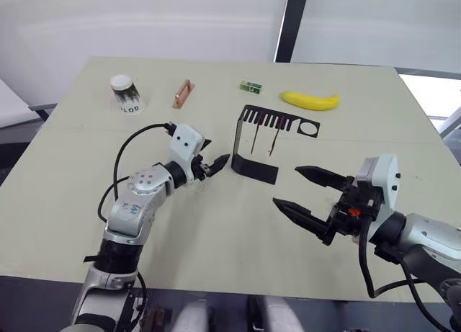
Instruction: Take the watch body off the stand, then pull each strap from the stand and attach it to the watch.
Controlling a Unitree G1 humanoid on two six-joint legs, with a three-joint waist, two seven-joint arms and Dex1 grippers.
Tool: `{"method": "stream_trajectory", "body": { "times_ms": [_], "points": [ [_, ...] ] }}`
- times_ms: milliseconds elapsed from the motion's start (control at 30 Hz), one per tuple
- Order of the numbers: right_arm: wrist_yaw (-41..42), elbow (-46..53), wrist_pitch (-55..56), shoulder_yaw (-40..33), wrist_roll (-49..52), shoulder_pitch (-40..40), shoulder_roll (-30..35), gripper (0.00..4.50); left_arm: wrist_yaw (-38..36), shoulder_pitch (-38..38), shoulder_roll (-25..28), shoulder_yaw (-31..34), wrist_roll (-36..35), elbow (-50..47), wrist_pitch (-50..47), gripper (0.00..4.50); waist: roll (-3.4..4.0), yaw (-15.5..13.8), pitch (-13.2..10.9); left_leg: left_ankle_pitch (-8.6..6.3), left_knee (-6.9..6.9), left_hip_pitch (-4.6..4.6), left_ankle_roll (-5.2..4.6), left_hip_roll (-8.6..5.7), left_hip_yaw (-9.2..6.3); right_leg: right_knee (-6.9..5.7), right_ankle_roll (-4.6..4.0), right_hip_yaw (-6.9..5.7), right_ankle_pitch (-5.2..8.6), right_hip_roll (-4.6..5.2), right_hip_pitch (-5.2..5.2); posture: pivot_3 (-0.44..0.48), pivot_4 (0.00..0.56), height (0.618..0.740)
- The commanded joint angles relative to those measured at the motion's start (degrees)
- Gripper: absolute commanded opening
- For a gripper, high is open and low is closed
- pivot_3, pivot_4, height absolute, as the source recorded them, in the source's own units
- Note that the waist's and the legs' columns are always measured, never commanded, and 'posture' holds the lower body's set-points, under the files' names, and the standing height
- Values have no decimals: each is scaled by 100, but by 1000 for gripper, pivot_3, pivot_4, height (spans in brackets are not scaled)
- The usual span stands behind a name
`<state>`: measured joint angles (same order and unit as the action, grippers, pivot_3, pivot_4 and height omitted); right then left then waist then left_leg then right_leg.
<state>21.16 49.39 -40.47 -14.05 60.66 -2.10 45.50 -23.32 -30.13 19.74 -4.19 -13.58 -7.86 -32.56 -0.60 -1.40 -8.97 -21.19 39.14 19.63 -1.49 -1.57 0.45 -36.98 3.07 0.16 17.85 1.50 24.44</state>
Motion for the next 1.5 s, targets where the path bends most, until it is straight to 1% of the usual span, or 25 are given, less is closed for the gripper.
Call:
{"method": "stream_trajectory", "body": {
  "times_ms": [33, 167, 300, 567, 900, 1167, 1267, 1300, 1500],
  "points": [
    [-117, 61, 100, 91, -111, -80, -114, 4500, 55, -201, -164, -98, 134, 15, 177, 3349, 0, -9, 0, 1, 0, 2, -1, 0, 0, 1, 0, 0, 0, 0, 0, 0, 150, 740],
    [-148, 10, 139, 192, -292, -80, -250, 4500, 189, -337, -424, -147, 274, 266, 287, 3349, -1, -7, 0, 1, 2, 3, -2, 0, 0, 1, 2, 0, -1, 1, 1, 0, 150, 740],
    [-125, 5, 150, 208, -413, -35, -340, 4500, 269, -467, -584, -244, 475, 461, 408, 3349, -2, -1, 0, 2, 2, 5, -1, 0, 0, 0, 2, -1, -1, 0, 4, 0, 150, 740],
    [-113, 30, 166, 131, -549, 99, -418, 4500, 497, -664, -867, -215, 716, 875, 609, 3349, -3, -7, -1, 3, 2, 6, -1, 0, 0, -1, 2, -1, -1, 1, 5, 0, 150, 740],
    [-157, 56, 174, 112, -617, 147, -434, 4500, 599, -861, -1072, -142, 800, 1312, 871, 3349, -5, -2, -2, 3, 2, 7, -1, 0, 0, 0, 2, -1, -1, 1, 6, 0, 150, 740],
    [-213, 77, 135, 150, -664, 112, -506, 4500, 661, -832, -1188, -143, 842, 1315, 875, 3349, -7, -7, -3, 3, 1, 7, -1, 0, 0, 0, 2, -1, -1, 1, 6, 0, 150, 740],
    [-212, 86, 120, 157, -655, 117, -509, 4500, 675, -908, -1221, -142, 871, 1375, 924, 2511, -7, -6, -3, 3, 1, 7, -1, 0, 0, -1, 2, -1, -1, 1, 6, 0, 150, 740],
    [-197, 93, 113, 164, -653, 108, -495, 4500, 635, -923, -1229, -159, 853, 1381, 887, 2123, -7, -7, -3, 3, 1, 7, -1, 0, 0, 0, 2, -1, -1, 1, 6, 0, 150, 740],
    [-275, 80, 76, 179, -575, -72, -521, 4500, 567, -970, -1252, -198, 856, 1451, 884, 2123, -8, -6, -4, 3, 1, 7, 0, 0, 0, 0, 2, -2, -1, 1, 7, 0, 150, 740]
  ]
}}
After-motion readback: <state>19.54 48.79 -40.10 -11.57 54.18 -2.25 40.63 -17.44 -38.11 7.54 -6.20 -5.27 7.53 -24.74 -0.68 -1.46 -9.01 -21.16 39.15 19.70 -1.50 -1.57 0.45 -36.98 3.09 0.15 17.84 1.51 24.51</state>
